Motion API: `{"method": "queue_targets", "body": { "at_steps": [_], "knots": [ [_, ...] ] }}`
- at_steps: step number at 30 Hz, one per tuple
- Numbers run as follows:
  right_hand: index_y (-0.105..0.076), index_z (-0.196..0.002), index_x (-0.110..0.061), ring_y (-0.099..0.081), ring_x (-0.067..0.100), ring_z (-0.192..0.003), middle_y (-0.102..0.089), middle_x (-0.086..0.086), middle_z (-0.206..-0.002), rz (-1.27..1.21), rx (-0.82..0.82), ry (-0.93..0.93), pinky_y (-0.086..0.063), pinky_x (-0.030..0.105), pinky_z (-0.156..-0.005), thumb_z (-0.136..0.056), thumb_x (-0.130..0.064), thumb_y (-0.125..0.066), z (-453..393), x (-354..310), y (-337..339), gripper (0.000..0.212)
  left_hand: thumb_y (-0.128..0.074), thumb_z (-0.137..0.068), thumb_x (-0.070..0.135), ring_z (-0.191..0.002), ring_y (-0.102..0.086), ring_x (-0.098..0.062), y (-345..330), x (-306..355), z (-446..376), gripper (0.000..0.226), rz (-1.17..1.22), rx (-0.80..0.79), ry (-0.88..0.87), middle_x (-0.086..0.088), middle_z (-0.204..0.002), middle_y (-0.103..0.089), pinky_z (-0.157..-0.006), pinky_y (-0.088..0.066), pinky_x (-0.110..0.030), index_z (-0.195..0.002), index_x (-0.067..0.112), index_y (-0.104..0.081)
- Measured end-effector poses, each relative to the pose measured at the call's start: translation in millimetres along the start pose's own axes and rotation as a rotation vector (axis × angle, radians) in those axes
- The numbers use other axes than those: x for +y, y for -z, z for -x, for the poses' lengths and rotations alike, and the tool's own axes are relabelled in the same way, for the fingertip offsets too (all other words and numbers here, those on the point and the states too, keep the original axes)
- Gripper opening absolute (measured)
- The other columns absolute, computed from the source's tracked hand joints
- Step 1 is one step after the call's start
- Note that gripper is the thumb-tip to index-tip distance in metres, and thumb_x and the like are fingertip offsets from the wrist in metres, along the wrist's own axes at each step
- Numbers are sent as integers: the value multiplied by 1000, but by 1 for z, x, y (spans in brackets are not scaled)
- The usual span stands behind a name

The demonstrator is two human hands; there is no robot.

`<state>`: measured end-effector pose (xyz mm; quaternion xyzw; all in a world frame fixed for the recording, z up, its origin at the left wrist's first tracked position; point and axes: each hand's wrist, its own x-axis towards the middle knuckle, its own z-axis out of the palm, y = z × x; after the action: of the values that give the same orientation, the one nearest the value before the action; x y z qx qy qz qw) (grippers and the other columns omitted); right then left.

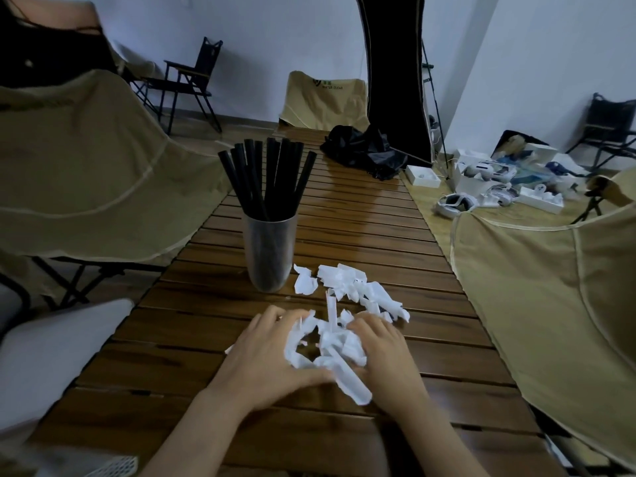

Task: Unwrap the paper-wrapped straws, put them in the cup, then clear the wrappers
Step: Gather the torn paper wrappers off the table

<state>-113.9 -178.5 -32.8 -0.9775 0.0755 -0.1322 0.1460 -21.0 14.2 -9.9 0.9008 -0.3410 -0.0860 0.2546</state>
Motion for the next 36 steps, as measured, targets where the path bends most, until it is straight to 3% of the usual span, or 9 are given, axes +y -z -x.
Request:
{"method": "queue_targets", "body": {
  "at_steps": [4, 9, 12, 15, 21, 24, 27, 33, 36],
  "knots": [
    [-53, -107, -28, -41, 11, -104, -46, -12, -114, -19, 60, -36, -42, 25, -88, -83, -48, -60, -2, -2, -2, 33, -60, -48, 87, -124, -29, -3, -3, 0, 2, 105, -65, 9, -5, 23, -134, -26, -100, -40, -29, -139, 54, -19],
    [-56, -109, -26, -42, 12, -104, -50, -11, -113, -22, 103, -80, -43, 24, -87, -85, -32, -63, -3, -3, -2, 26, -58, -81, 63, -107, -41, -2, -22, -2, -8, 47, -80, 254, -12, 19, -113, -41, -83, -43, -18, -121, 45, -43],
    [-47, -125, -26, -42, 13, -115, -50, -10, -126, -48, 98, -119, -42, 26, -95, -86, -24, -63, -4, -4, -1, 42, -51, -92, 48, -103, -42, -1, -26, -2, -13, 31, -115, 330, 27, 15, -113, -46, -78, -41, -15, -121, 37, -47],
    [-46, -131, -25, -42, 13, -117, -49, -7, -129, -54, 112, -155, -42, 26, -97, -86, -23, -62, -6, -4, -2, 47, -52, -94, 40, -108, -46, -4, -28, 1, -17, 35, -99, 368, 72, 13, -119, -50, -81, -45, -15, -128, 32, -46],
    [-62, -81, -14, -53, 11, -87, -45, -5, -108, -98, 215, -156, -46, 19, -70, -78, -15, -67, -9, 0, -8, 6, -63, -89, 29, -121, -48, -9, -29, 2, -21, 68, -98, 336, 83, 12, -135, -44, -89, -53, -22, -143, 49, -27],
    [-64, -89, -13, -53, 15, -107, -46, 2, -132, -69, 222, -132, -45, 19, -83, -76, -10, -69, -8, 2, -10, 15, -67, -87, 25, -121, -44, -7, -28, 2, -20, 53, -148, 325, 22, 15, -138, -40, -93, -50, -20, -131, 48, -49],
    [-65, -103, -13, -44, 16, -117, -53, -1, -126, -53, 224, -127, -40, 21, -91, -82, -11, -64, -9, 1, -10, 22, -68, -86, 21, -125, -41, -6, -29, 3, -19, 31, -155, 345, 14, 16, -138, -44, -97, -44, -19, -111, 40, -65],
    [-63, -102, -18, -50, 12, -98, -54, -6, -105, -88, 193, -140, -48, 23, -77, -84, -9, -59, -10, -1, -9, 21, -66, -86, 24, -117, -49, -5, -28, 1, -19, 29, -125, 358, 6, 14, -125, -57, -97, -45, -17, -111, 37, -60],
    [-62, -96, -19, -50, 12, -88, -54, -7, -97, -80, 217, -121, -40, 19, -68, -82, -3, -59, -9, -2, -7, 22, -63, -89, 27, -124, -45, -7, -29, 4, -21, 48, -145, 335, 4, 13, -135, -51, -102, -43, -21, -132, 40, -48]
  ]
}}
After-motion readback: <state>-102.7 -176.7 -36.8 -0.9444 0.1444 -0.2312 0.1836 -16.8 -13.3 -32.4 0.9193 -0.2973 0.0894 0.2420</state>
